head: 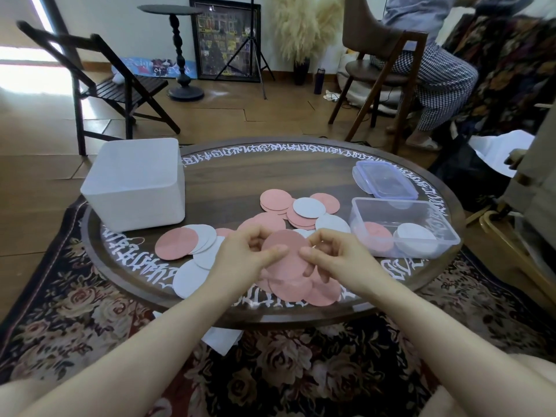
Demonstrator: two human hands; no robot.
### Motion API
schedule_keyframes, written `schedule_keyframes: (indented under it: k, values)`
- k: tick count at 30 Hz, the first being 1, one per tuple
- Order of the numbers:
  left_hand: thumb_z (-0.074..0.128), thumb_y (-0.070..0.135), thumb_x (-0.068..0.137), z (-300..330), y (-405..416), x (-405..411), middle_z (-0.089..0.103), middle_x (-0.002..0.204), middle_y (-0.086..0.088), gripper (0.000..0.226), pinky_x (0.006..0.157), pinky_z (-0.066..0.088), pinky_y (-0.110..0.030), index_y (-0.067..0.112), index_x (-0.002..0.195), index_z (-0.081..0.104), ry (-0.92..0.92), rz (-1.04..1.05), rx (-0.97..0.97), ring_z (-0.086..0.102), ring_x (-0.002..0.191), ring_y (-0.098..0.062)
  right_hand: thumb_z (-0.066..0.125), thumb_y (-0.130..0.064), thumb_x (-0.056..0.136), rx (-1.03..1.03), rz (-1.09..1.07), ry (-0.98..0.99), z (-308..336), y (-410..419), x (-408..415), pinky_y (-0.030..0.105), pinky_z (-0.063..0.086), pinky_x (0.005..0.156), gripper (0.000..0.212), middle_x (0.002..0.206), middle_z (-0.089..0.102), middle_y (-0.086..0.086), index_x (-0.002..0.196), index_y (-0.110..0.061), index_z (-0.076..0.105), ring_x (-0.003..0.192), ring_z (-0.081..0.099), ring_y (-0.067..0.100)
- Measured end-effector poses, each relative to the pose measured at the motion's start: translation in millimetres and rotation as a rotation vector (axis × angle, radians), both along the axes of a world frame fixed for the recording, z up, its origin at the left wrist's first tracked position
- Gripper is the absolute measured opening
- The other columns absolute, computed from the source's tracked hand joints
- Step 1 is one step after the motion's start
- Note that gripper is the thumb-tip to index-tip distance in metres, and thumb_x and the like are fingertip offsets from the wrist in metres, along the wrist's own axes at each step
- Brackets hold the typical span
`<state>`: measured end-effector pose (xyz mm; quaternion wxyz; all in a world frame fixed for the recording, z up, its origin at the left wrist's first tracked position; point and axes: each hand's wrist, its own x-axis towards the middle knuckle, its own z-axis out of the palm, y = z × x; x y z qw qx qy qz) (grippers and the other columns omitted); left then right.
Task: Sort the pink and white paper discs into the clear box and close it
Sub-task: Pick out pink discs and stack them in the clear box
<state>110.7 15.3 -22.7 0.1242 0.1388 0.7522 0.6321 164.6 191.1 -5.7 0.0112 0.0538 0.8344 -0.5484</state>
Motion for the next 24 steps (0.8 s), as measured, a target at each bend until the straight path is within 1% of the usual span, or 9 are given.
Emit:
schedule_keyframes:
  k: [2,4,6,8,10,14,18,21,24]
  values:
    - [0.072,0.012,0.081,3.0,-1.7,-2.3,0.067,0.079,-0.013,0.008,0.047,0.05,-0.033,0.009,0.083,0.065,-0.093,0.098,0.075,0.059,0.059,-0.022,0.066,-0.023,0.087,0.11,-0.015,0.008,-2.6,-1.6,-0.9,0.02,0.039,0.055,0.015,0.068,0.068,-0.003,0.086,-0.008,0.063,0.052,0.048,0.006]
    - [0.068,0.014,0.085,4.9,-5.3,-5.9,0.064,0.081,-0.013,0.009,0.043,0.05,-0.028,0.008,0.083,0.061,-0.209,0.184,0.141,0.058,0.056,-0.02,0.071,-0.037,0.08,0.399,-0.028,-0.048,-8.1,-1.4,0.2,0.024,0.043,0.065,0.022,0.082,0.064,-0.008,0.09,-0.02,0.063,0.066,0.053,0.001]
    - [0.063,0.016,0.089,5.8,-8.6,-8.6,0.062,0.084,-0.014,0.012,0.04,0.051,-0.025,0.007,0.084,0.058,-0.333,0.246,0.194,0.06,0.056,-0.021,0.075,-0.05,0.069,0.602,0.002,-0.147,-13.6,-3.1,4.1,0.031,0.045,0.08,0.042,0.098,0.055,-0.01,0.098,-0.026,0.057,0.087,0.055,0.007]
    - [0.059,0.017,0.092,5.0,-10.8,-10.5,0.062,0.089,-0.015,0.013,0.044,0.055,-0.027,0.007,0.085,0.055,-0.419,0.294,0.241,0.064,0.062,-0.024,0.077,-0.055,0.061,0.673,0.033,-0.198,-15.9,-7.4,6.8,0.034,0.044,0.082,0.056,0.104,0.047,-0.01,0.102,-0.027,0.052,0.094,0.054,0.012]
    - [0.056,0.016,0.094,4.6,-11.6,-11.4,0.062,0.098,-0.018,0.012,0.046,0.057,-0.029,0.007,0.087,0.053,-0.45,0.319,0.272,0.066,0.07,-0.027,0.08,-0.05,0.059,0.639,0.026,-0.207,-14.9,-10.2,7.2,0.035,0.046,0.08,0.057,0.102,0.046,-0.008,0.099,-0.024,0.049,0.091,0.055,0.014]
    - [0.052,0.01,0.096,3.4,-12.1,-12.2,0.063,0.106,-0.021,0.006,0.051,0.059,-0.033,0.007,0.091,0.054,-0.439,0.314,0.27,0.069,0.074,-0.03,0.083,-0.037,0.057,0.501,-0.014,-0.203,-17.8,-11.3,4.5,0.036,0.049,0.077,0.05,0.094,0.059,-0.007,0.088,-0.023,0.046,0.083,0.059,0.015]
    - [0.047,0.005,0.096,1.9,-11.6,-13.0,0.065,0.104,-0.017,0.012,0.054,0.06,-0.034,0.011,0.094,0.057,-0.423,0.283,0.226,0.07,0.073,-0.028,0.077,-0.023,0.069,0.412,-0.026,-0.197,-20.9,-5.7,2.3,0.034,0.047,0.071,0.031,0.076,0.058,-0.008,0.081,-0.023,0.049,0.069,0.054,0.013]
    - [0.046,0.005,0.097,1.1,-13.0,-13.5,0.065,0.105,-0.017,0.014,0.055,0.06,-0.033,0.01,0.101,0.058,-0.428,0.263,0.191,0.07,0.079,-0.031,0.073,-0.014,0.077,0.274,-0.055,-0.221,-14.9,3.9,0.3,0.028,0.044,0.061,0.019,0.067,0.06,-0.004,0.075,-0.02,0.055,0.059,0.054,0.013]
    - [0.046,0.009,0.097,1.8,-13.3,-12.1,0.065,0.106,-0.019,0.017,0.056,0.06,-0.034,0.005,0.11,0.057,-0.432,0.225,0.157,0.07,0.08,-0.032,0.068,-0.004,0.084,0.047,-0.11,-0.183,-4.5,9.6,0.6,0.017,0.04,0.043,0.018,0.052,0.057,-0.003,0.074,-0.013,0.056,0.039,0.051,0.006]
